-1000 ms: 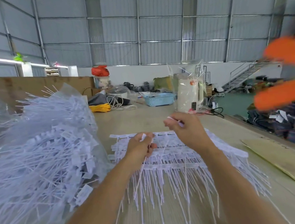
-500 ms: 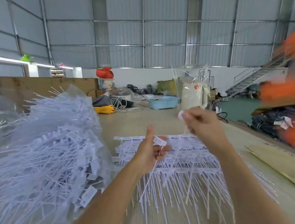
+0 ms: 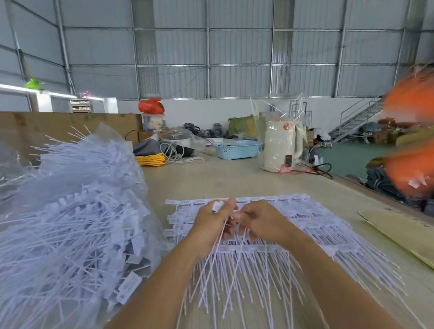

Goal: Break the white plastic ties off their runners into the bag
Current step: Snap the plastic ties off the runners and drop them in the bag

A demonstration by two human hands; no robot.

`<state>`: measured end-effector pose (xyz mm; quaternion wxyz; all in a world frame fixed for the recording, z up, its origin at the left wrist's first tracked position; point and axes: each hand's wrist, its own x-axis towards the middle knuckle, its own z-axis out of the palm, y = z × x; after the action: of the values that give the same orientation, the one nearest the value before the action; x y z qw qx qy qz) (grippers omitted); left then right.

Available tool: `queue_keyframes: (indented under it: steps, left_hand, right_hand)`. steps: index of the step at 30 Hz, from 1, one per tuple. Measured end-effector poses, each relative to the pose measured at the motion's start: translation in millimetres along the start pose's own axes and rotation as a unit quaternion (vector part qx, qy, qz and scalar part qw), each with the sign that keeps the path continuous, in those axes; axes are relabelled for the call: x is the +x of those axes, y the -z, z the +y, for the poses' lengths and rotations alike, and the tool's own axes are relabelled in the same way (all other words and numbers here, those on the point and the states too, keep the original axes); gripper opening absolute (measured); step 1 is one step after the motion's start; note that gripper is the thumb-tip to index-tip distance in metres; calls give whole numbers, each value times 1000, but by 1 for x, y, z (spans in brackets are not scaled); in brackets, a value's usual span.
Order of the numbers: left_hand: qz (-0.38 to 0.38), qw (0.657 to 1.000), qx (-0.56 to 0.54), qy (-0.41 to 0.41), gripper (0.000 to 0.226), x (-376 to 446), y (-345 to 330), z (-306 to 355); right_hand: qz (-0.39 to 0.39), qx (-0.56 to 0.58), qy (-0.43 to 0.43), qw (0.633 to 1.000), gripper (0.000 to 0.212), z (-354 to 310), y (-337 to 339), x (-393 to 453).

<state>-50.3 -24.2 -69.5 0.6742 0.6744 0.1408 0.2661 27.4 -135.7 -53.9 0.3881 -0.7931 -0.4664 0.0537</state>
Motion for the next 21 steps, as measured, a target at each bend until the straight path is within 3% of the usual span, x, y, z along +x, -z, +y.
queue_keyframes:
  steps: [5, 10, 12, 14, 16, 19, 21]
  left_hand:
    - [17, 1000, 23, 12, 26, 2, -1, 4]
    - [54, 996, -6, 78, 24, 8, 1, 4]
    - [116, 987, -25, 104, 30, 13, 19, 2]
    - [167, 981, -51, 80, 27, 19, 34, -1]
    - [167, 985, -42, 35, 18, 21, 31, -1]
    - [110, 994, -2, 13, 17, 14, 7, 0]
    - [101, 995, 18, 3, 18, 8, -2, 6]
  right_hand:
    - [66, -98, 46, 992, 30, -2, -1, 2]
    - [131, -317, 111, 933, 18, -15, 1, -3]
    - [213, -251, 127, 936, 23, -18, 14, -4]
    - [274, -83, 106, 952, 29, -17, 36, -5]
    - [243, 0, 85, 966, 32, -14, 44, -7]
    - [153, -50, 70, 984, 30, -12, 30, -6]
    - [135, -67, 73, 986, 32, -9, 24, -4]
